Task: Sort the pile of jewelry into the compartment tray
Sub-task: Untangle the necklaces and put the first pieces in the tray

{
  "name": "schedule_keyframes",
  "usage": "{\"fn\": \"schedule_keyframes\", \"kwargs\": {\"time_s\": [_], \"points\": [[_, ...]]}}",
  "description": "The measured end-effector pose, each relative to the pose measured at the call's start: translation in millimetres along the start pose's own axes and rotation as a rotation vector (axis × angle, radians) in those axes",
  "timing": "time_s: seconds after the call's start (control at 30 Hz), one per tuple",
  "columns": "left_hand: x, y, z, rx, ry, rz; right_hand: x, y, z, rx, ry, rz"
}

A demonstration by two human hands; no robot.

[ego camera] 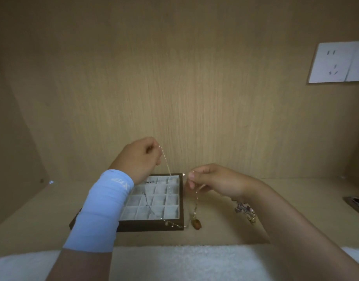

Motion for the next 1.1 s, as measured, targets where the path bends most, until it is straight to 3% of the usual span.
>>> {"fn": "schedule_keyframes", "kwargs": {"time_s": [0.23, 0.47, 0.57, 0.77, 0.97, 1.1], "points": [[-22, -26, 6, -0.275, 0.120, -0.096, -9, 7, -1, 0.076, 0.050, -0.248], [22, -65, 18, -0.566, 0.128, 0.369, -16, 14, -1, 0.230, 0.124, -0.225], [30, -83, 25, -0.701, 0.034, 0.322, -15, 18, -2, 0.258, 0.129, -0.216], [22, -115, 30, -0.686, 0.018, 0.136, -8, 16, -3, 0.176, 0.097, -0.342], [20, -120, 33, -0.673, 0.047, 0.257, -3, 21, -2, 0.172, 0.057, -0.361], [21, -110, 28, -0.581, 0.071, 0.444, 12, 31, -3, 0.238, -0.080, -0.179]]}}
Point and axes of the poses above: each hand's wrist, its own z-axis away from the middle knuckle, its own y-axis out of the back of the hand, x = y × z, the point moved 5 cm from there along -z, towards the middle knuckle, and after that the axes turned 10 degrees about -y, right-handed, at the moved point
